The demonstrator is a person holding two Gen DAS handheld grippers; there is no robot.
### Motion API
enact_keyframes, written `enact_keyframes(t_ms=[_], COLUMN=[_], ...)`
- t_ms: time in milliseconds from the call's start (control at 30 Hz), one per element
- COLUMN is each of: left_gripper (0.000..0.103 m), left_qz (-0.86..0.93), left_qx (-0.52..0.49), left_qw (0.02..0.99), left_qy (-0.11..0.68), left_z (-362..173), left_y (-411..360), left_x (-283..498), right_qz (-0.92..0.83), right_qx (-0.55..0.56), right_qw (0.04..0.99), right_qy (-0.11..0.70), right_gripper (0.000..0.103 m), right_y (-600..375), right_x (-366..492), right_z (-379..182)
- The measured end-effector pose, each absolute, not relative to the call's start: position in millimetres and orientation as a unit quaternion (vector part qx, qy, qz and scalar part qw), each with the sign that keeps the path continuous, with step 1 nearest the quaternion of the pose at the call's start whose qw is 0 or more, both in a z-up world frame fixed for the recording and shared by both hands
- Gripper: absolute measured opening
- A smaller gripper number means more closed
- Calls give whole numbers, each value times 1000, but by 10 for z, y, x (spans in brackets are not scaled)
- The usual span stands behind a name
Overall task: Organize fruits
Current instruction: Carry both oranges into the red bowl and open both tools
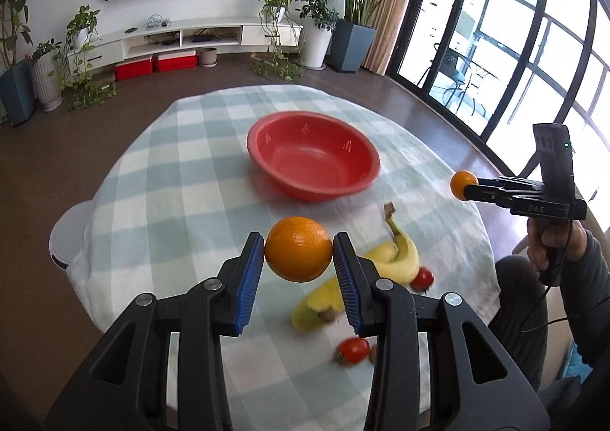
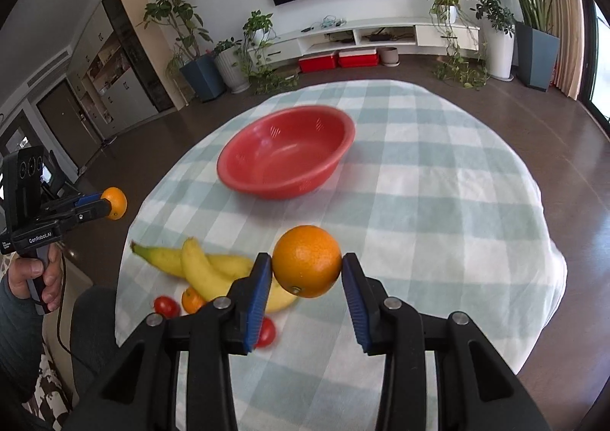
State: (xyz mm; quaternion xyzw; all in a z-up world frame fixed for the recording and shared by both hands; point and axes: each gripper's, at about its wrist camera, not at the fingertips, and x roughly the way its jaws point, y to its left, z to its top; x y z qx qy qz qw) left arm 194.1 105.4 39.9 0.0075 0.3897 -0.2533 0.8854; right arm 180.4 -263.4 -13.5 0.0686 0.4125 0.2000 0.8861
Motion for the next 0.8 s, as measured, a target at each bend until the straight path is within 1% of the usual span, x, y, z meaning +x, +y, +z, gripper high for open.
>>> enact_keyframes(t_ms=[167, 300, 500, 633, 800], left_gripper=[35, 35, 35, 35, 35], left_qz=[-246, -242, -231, -223, -209], left_qx=[22, 32, 64, 74, 113], left_qw=[888, 880, 863, 855, 849], left_qy=[388, 407, 445, 462, 472], left_z=[576, 541, 157, -142, -380], left_y=[849, 591, 98, -95, -251], left_x=[2644, 3163, 3682, 3827, 3918], right_qz=[190, 194, 203, 206, 203], right_qx=[67, 51, 27, -5, -47], right_qw=[898, 896, 881, 871, 861], right_qy=[391, 396, 426, 446, 463], right_gripper=[41, 41, 41, 41, 41], right_y=[-2564, -2345, -1989, -1773, -1570], right_x=[2280, 2611, 2994, 3155, 3285], right_z=[51, 41, -152, -323, -499])
